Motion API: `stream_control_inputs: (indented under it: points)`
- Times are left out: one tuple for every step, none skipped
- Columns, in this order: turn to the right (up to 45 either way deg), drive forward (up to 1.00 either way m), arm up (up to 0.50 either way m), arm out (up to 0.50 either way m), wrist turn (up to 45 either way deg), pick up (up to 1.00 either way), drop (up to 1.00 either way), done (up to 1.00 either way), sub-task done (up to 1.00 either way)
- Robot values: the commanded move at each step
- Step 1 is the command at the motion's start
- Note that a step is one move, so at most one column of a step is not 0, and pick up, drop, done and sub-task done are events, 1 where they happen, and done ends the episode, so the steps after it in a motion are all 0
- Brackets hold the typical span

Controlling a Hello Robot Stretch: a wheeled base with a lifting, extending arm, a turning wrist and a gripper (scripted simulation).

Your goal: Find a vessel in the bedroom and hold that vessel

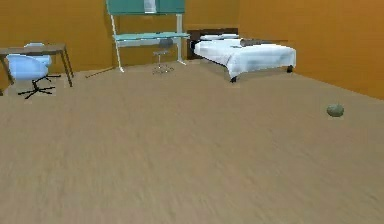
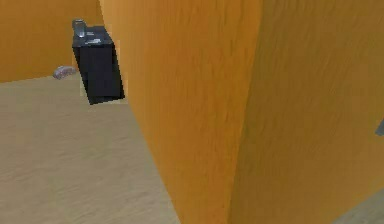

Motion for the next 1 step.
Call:
stream_control_inputs:
  points:
    - [6.0,0.0,0.0,0.0,0.0,0.0,0.0,0.0,0.0]
